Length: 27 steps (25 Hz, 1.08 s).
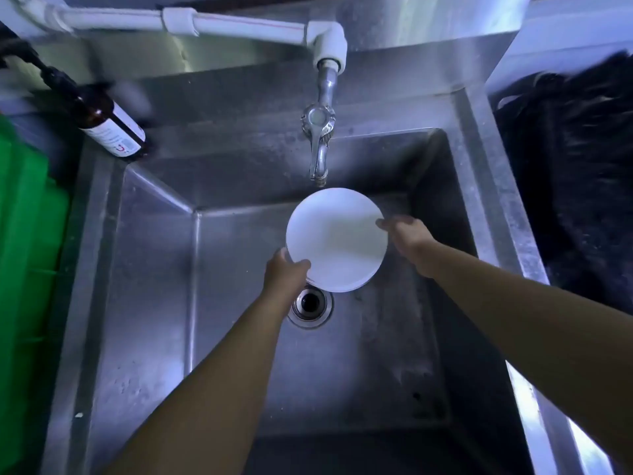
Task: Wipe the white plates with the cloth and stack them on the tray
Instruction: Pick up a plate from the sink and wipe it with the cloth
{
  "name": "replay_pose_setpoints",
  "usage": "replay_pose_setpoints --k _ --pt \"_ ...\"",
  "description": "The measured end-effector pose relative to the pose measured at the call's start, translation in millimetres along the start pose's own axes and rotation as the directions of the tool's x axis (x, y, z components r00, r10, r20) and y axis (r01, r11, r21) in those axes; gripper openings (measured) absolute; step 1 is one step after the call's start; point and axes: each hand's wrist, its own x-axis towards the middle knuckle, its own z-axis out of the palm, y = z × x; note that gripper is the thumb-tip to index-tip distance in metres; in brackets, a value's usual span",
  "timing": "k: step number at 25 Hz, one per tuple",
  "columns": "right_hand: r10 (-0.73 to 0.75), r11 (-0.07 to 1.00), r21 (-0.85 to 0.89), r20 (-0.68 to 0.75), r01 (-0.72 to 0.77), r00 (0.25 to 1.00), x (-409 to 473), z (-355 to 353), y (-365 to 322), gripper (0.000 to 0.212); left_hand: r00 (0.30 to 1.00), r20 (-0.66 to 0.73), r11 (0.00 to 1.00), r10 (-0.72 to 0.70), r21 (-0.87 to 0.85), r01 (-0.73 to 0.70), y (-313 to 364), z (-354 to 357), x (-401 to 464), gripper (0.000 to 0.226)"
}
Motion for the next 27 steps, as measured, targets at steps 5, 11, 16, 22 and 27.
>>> replay_pose_setpoints --k 5,11,16,22,27 --pt "0.114 0.98 0.166 0.009 -0.114 0.993 6 13 -28 0.048 0.993 0.028 0.974 -0.113 -0.194 0.116 6 4 27 0.041" --pt "0.15 0.964 0.227 -0.022 -0.141 0.988 7 17 -36 0.058 0.981 0.024 0.921 -0.193 -0.341 0.189 10 2 31 0.038" --pt "0.151 0.943 0.305 -0.034 -0.133 0.988 -1 15 -28 0.047 0.969 0.071 0.856 -0.235 -0.457 0.241 19 1 16 0.045" --pt "0.043 0.884 0.467 -0.033 -0.023 0.999 -52 3 -18 0.02 0.996 0.009 0.787 -0.089 -0.612 0.076 15 -8 -27 0.022" --pt "-0.092 0.801 0.59 -0.047 0.102 0.995 -127 -9 5 0.027 0.992 -0.12 0.77 0.043 -0.628 -0.109 2 -23 -99 0.05"
